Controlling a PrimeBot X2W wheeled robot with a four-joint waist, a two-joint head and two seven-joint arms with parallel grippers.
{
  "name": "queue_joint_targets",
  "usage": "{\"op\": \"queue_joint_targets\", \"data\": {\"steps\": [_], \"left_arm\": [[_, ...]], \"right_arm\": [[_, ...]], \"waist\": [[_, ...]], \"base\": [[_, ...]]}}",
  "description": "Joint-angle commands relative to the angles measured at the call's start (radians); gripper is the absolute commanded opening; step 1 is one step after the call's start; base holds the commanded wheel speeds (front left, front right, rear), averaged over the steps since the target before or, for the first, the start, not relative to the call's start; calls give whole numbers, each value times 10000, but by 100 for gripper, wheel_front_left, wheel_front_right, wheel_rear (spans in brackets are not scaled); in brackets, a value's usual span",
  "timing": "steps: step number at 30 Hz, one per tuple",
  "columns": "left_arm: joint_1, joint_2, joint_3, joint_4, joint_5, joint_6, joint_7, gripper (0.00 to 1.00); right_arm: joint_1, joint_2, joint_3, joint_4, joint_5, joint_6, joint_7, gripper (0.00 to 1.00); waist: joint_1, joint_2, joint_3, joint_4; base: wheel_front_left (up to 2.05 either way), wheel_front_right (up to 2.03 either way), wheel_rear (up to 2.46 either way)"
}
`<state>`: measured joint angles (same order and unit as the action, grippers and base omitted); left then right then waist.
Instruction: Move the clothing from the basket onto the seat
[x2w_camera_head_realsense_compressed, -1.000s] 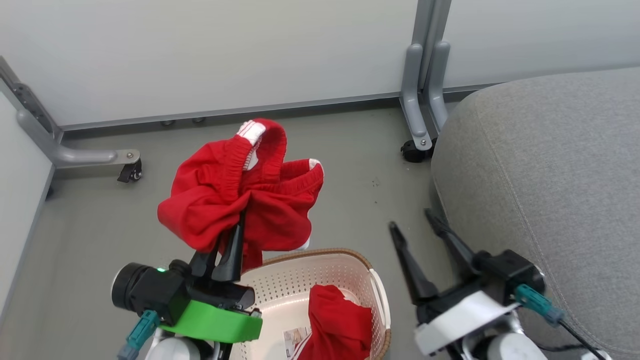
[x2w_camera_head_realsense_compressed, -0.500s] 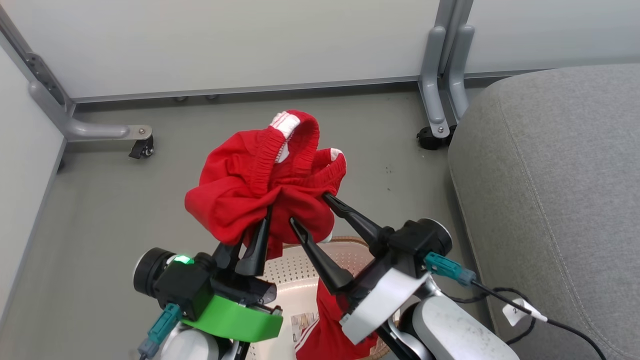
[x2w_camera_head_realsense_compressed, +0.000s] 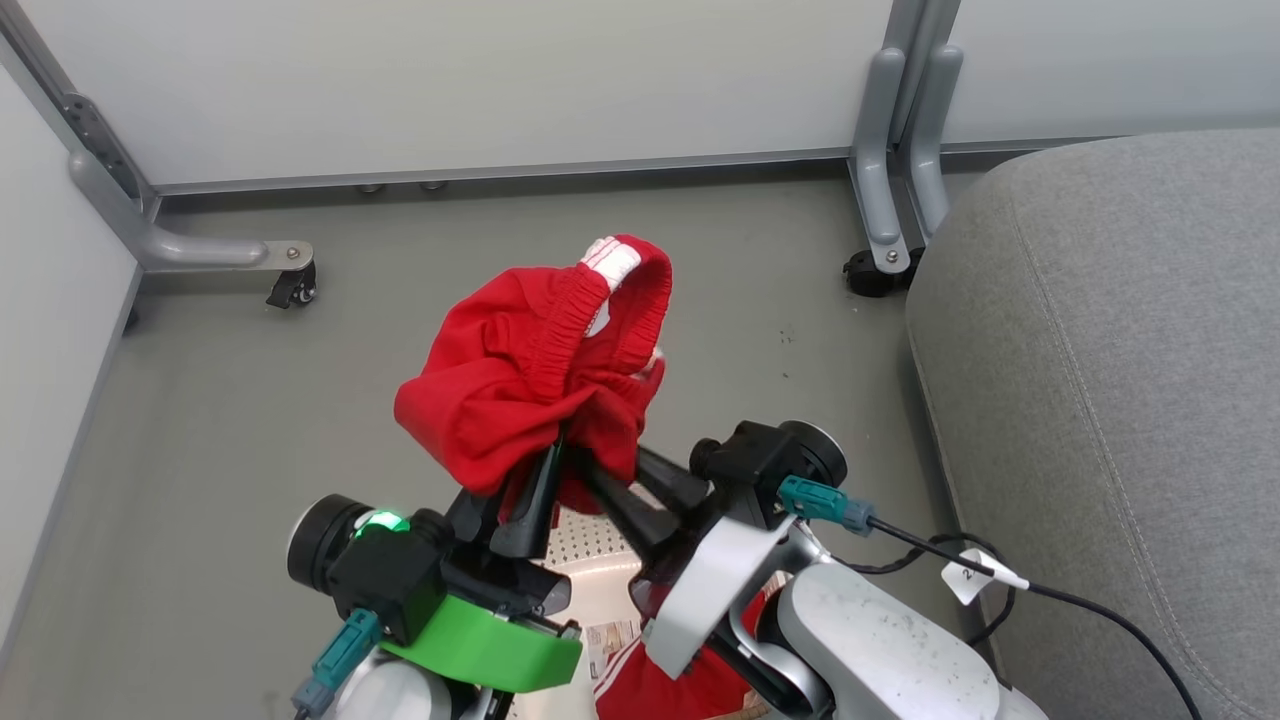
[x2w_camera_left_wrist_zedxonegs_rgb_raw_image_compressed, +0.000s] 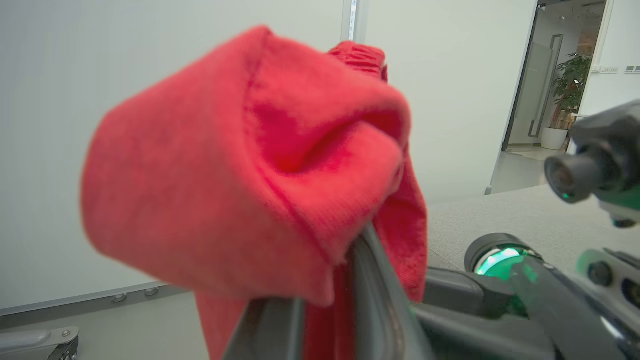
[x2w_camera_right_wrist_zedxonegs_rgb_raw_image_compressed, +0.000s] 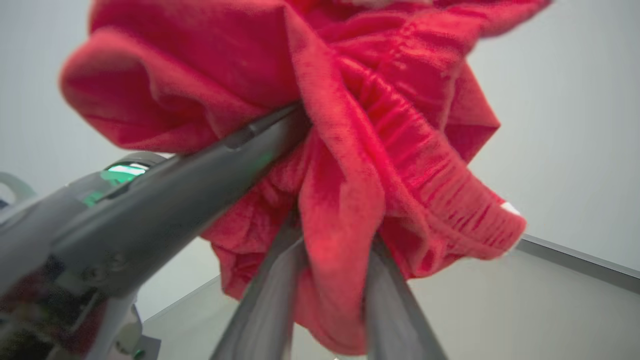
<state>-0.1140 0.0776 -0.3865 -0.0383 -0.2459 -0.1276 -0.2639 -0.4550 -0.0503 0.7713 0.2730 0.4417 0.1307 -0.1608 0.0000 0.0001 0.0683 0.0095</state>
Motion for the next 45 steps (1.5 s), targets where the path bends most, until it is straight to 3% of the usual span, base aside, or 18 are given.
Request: {"op": "queue_joint_targets", "data": {"steps": [1, 26, 27, 28, 29, 45], "left_arm": [[-149, 56, 22, -14, -61, -55, -6, 0], [-87, 120, 18, 301, 0, -46, -3, 0], [-100, 124, 40, 313, 50, -8, -3, 33], [-114, 157, 32, 333, 128, 21, -3, 92], [-89, 193, -2, 409, 167, 43, 0, 100], [891, 1264, -338, 311, 426, 69, 761, 100]], "right_arm": [[-134, -7, 47, 73, 100, 1, -106, 0], [-498, -3, 187, 499, 503, 1, -413, 0], [-502, 0, 178, 498, 506, 1, -425, 0], [-510, 0, 175, 504, 517, 1, -433, 0], [-522, -1, 146, 518, 521, 1, -463, 0], [-618, -4, -747, 990, 181, 1, -733, 0]], "waist": [[0, -1, -3, -1], [0, -1, 10, -36], [0, -1, 4, -28], [0, -1, -1, -24], [0, -1, -8, -18], [0, -1, 47, 189]], "base": [[0, 0, 0], [0, 0, 0], [0, 0, 0], [0, 0, 0], [0, 0, 0], [0, 0, 0]]}}
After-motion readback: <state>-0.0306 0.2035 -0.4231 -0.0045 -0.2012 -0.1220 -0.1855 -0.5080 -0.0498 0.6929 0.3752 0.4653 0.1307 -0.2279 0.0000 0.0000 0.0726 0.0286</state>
